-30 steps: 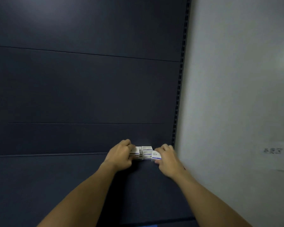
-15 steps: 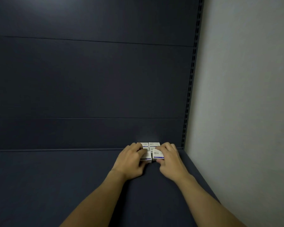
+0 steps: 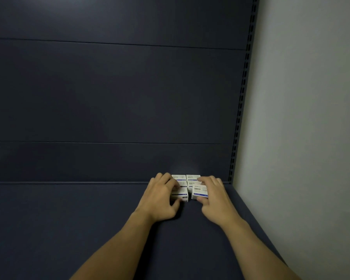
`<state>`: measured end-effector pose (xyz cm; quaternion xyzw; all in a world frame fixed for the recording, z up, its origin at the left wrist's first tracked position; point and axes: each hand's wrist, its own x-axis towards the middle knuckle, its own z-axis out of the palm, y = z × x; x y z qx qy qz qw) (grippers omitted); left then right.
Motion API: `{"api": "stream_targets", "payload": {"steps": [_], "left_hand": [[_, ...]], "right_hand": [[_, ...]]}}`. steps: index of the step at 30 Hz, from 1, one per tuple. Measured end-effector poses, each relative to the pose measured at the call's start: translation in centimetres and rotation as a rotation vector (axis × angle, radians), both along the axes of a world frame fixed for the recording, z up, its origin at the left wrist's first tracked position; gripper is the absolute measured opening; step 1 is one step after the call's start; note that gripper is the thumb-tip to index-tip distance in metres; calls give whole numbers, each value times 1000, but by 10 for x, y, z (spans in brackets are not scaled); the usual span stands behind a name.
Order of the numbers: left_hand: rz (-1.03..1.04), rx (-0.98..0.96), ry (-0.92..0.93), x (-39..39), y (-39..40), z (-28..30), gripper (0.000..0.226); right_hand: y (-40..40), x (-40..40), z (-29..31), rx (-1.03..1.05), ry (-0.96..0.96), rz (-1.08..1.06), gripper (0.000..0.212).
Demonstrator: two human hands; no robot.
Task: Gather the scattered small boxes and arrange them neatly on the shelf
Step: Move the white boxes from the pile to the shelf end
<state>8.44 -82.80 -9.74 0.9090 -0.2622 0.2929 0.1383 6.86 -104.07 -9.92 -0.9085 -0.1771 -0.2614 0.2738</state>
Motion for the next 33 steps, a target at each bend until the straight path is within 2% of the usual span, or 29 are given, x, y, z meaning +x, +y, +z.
{"api": "stream_targets", "payload": {"steps": [5,22,28,33], "left_hand": [[-22,-7,11,2,-2,1,37],[-29,-53,60,-1,-1,1,43],[-17,-35,83,-4,-3,4,47],[71,17,92,-16,1,12,44]], "right_hand": [[0,0,2,3,18,8,44],[2,6,-5,-127,-41,8,38],[3,3,-4,-167,-39,-21,45],[7,-11,4,-277,-8,-81,57]]}}
